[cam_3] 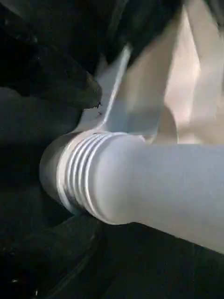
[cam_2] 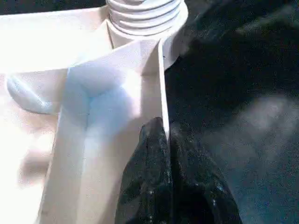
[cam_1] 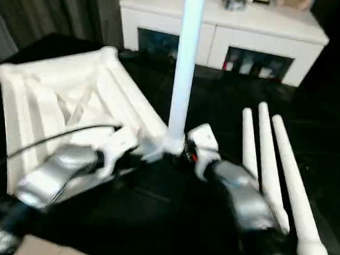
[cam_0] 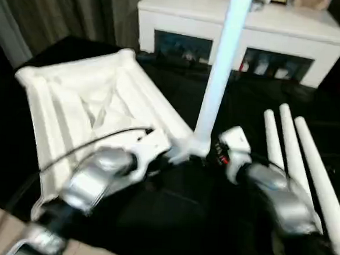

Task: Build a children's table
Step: Rotate leg to tighten

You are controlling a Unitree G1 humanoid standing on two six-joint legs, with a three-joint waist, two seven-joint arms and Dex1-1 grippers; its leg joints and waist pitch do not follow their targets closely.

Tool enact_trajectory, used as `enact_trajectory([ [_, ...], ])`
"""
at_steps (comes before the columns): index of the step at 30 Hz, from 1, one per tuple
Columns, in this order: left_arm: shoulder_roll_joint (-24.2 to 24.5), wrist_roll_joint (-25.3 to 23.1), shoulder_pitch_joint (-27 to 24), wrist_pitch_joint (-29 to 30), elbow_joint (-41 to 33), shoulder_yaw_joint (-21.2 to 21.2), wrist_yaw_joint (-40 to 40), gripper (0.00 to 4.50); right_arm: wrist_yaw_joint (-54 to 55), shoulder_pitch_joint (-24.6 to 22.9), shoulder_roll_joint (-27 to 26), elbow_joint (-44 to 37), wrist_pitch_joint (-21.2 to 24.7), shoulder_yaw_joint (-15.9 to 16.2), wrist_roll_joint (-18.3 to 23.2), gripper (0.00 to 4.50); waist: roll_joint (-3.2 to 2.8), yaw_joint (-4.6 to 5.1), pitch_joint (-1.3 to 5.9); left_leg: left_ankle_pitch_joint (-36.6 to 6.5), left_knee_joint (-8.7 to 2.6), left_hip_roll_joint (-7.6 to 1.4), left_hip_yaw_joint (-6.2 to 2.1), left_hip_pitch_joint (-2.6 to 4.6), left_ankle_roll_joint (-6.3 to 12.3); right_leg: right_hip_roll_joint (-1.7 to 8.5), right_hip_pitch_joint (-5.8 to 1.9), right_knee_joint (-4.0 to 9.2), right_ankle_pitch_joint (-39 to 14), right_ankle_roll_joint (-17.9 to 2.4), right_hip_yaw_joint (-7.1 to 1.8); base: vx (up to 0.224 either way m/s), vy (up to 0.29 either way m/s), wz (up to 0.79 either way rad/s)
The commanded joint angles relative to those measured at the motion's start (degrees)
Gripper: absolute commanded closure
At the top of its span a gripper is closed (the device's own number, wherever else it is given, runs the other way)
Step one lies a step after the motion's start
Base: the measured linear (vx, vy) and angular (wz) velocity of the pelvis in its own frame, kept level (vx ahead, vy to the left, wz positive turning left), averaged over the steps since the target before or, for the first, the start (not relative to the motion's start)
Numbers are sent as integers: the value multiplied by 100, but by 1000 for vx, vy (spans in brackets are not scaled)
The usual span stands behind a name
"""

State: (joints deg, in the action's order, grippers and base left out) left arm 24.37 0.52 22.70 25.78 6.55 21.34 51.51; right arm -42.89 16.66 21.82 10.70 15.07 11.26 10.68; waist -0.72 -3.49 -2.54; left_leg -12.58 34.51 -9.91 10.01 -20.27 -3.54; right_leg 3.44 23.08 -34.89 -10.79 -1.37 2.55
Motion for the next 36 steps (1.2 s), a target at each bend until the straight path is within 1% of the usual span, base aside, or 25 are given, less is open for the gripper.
enact_trajectory([
  [1,124,111,-123,-145,-291,379,606,450,-410,-26,103,-382,96,124,196,63,-19,-14,332,-533,-406,-309,-107,-11,507,447,-311,332,-207,-1317,-266,0,0,0],
  [2,197,170,-151,-102,-398,360,715,450,-496,-25,170,-436,113,143,210,63,-26,-23,319,-589,-410,-317,-102,8,502,442,-298,344,-296,-1354,-263,0,0,0],
  [3,243,193,-162,-85,-456,335,760,450,-523,-12,199,-447,83,147,194,63,-26,-21,313,-665,-420,-324,-99,10,472,444,-294,346,-414,-1387,-262,0,0,0],
  [4,282,196,-163,-99,-484,313,779,450,-471,14,212,-434,67,139,147,63,-22,-29,295,-746,-430,-324,-94,18,418,444,-284,368,-587,-1369,-266,0,0,0],
  [5,326,205,-153,-97,-482,283,803,450,-406,65,189,-362,86,116,116,63,-17,-34,294,-777,-433,-325,-92,24,388,447,-283,375,-670,-1359,-268,0,0,0],
  [6,370,210,-146,-106,-463,256,816,450,-402,94,174,-304,76,114,90,63,-33,-46,285,-886,-445,-319,-92,44,313,439,-265,391,-887,-1323,-264,0,0,0],
  [7,370,208,-144,-105,-453,249,807,450,-403,98,165,-291,69,113,90,63,-23,-61,282,-949,-452,-325,-96,48,246,449,-266,400,-1008,-1285,-271,0,0,0],
  [8,378,203,-138,-113,-413,218,782,450,-455,105,117,-255,93,97,134,63,-16,-62,282,-953,-452,-320,-94,45,223,444,-267,399,-1025,-1263,-274,0,0,0],
  [11,387,202,-137,-139,-387,208,781,450,-508,105,92,-254,133,101,162,63,-4,-82,291,-872,-448,-311,-99,26,193,450,-285,386,-957,-1195,-280,0,0,0],
  [12,400,206,-155,-149,-388,193,798,450,-575,101,113,-246,132,174,119,79,-6,-97,305,-732,-438,-309,-101,21,210,451,-293,366,-802,-1195,-277,0,0,0],
  [13,400,206,-155,-149,-388,193,798,450,-575,101,113,-246,132,174,119,79,-6,-97,305,-732,-438,-309,-101,21,210,451,-293,366,-802,-1195,-277,0,0,0],
  [15,420,215,-190,-137,-424,185,825,450,-677,80,131,-239,205,228,98,106,-12,-101,317,-609,-425,-305,-100,17,245,441,-300,338,-560,-1233,-271,0,0,0],
  [16,429,229,-193,-132,-431,189,828,450,-697,73,161,-234,167,270,49,106,-9,-105,319,-565,-421,-306,-101,14,264,443,-302,329,-472,-1257,-270,0,0,0],
  [17,435,235,-196,-131,-435,190,828,450,-696,69,173,-229,146,288,21,119,-20,-109,319,-555,-418,-305,-101,13,269,445,-301,329,-450,-1266,-270,0,0,0],
  [19,460,237,-205,-122,-447,200,846,450,-704,60,173,-216,149,293,13,135,-14,-114,311,-606,-422,-306,-95,24,266,440,-295,341,-516,-1267,-270,0,0,0],
  [20,470,240,-211,-110,-455,197,846,450,-692,48,156,-216,178,269,32,135,-12,-116,306,-680,-429,-306,-96,22,247,444,-297,352,-632,-1251,-271,0,0,0],
  [21,471,242,-214,-105,-458,193,844,450,-693,42,146,-221,192,255,35,156,-21,-115,305,-727,-432,-307,-98,27,223,444,-295,358,-708,-1231,-274,0,0,0],
  [22,472,243,-215,-106,-458,192,845,450,-694,41,141,-220,195,249,38,156,-19,-117,303,-751,-434,-307,-98,29,206,444,-294,364,-754,-1218,-274,0,0,0],
  [24,474,242,-219,-112,-459,188,850,450,-692,37,120,-213,213,222,52,175,-28,-118,312,-734,-432,-307,-101,29,188,444,-297,356,-725,-1214,-274,0,0,0],
  [28,495,230,-219,-136,-425,189,863,450,-738,9,114,-237,268,266,73,181,-22,-114,318,-636,-423,-303,-99,27,213,434,-300,338,-522,-1249,-270,0,0,0],
  [29,519,223,-224,-137,-418,206,883,450,-775,-23,136,-251,282,327,60,183,-18,-114,320,-623,-421,-302,-97,28,223,436,-303,335,-493,-1262,-270,0,0,0],
  [31,528,220,-239,-122,-421,208,880,450,-692,-46,145,-211,287,386,-48,183,-12,-115,317,-639,-421,-301,-97,24,227,441,-307,339,-555,-1256,-271,0,0,0],
  [33,510,196,-258,-43,-412,199,804,450,-426,-30,85,-43,342,412,-223,183,-15,-116,315,-638,-421,-302,-98,22,216,444,-308,341,-596,-1249,-273,0,0,0],
  [35,272,-20,-177,150,-178,143,261,450,566,148,-282,511,456,231,-523,184,-16,-89,286,-743,-446,-301,-98,25,150,436,-282,367,-824,-1231,-267,0,0,0],
  [36,21,-94,-84,261,17,56,-133,450,1227,278,-555,834,552,35,-602,184,7,-49,253,-999,-477,-290,-100,23,43,440,-277,425,-1317,-1147,-262,0,0,0],
])
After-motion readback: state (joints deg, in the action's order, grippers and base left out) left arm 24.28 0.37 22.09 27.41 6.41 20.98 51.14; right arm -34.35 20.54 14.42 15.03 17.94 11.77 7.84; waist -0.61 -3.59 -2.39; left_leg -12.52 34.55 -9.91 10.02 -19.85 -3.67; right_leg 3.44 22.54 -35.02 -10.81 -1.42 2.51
